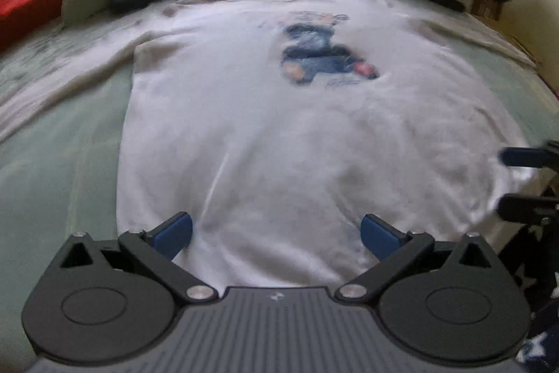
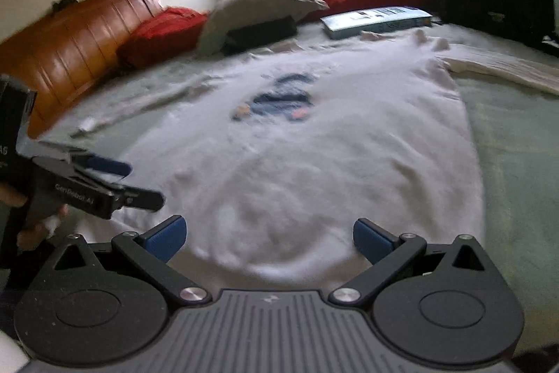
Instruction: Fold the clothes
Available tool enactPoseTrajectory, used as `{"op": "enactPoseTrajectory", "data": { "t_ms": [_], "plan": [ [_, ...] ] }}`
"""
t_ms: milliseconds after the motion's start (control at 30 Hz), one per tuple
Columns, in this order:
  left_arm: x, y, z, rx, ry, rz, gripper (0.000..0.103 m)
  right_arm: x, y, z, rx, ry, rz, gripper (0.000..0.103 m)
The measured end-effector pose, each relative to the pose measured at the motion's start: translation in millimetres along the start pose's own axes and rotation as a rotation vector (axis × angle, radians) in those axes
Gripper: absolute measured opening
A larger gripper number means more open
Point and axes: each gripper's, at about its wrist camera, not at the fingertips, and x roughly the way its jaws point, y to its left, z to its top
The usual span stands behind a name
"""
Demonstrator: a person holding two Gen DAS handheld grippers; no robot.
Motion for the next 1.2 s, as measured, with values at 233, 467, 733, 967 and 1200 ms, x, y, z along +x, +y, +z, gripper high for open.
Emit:
{"op": "enactPoseTrajectory", "data": {
  "t_ms": [233, 467, 733, 967, 1200],
  "plan": [
    [-4, -15, -27, -0.025, 0.009, 0.046, 0.102, -27, -20, -16, 0.029, 0.002, -0.094, 0.103],
    [-20, -26, -30, -0.017, -0.029, 0.006, 0.102, -20, -7, -9, 0.013, 0.002, -0.048, 0.103],
    [-28, -20, -29, -0.079, -0.036, -0.001, 0.102, -23, -32, 4, 0.111, -0.029, -0.105, 0.103],
    [-30, -24, -29, -0.058, -0.037, 0.010, 0.102, 24, -41, 39, 0.120, 0.020, -0.087, 0.103],
    [-21, -17, -29, -0.081, -0.017, -0.008, 0.102, 16, -48, 20, 0.095, -0.020, -0.140, 0.103]
  ]
}}
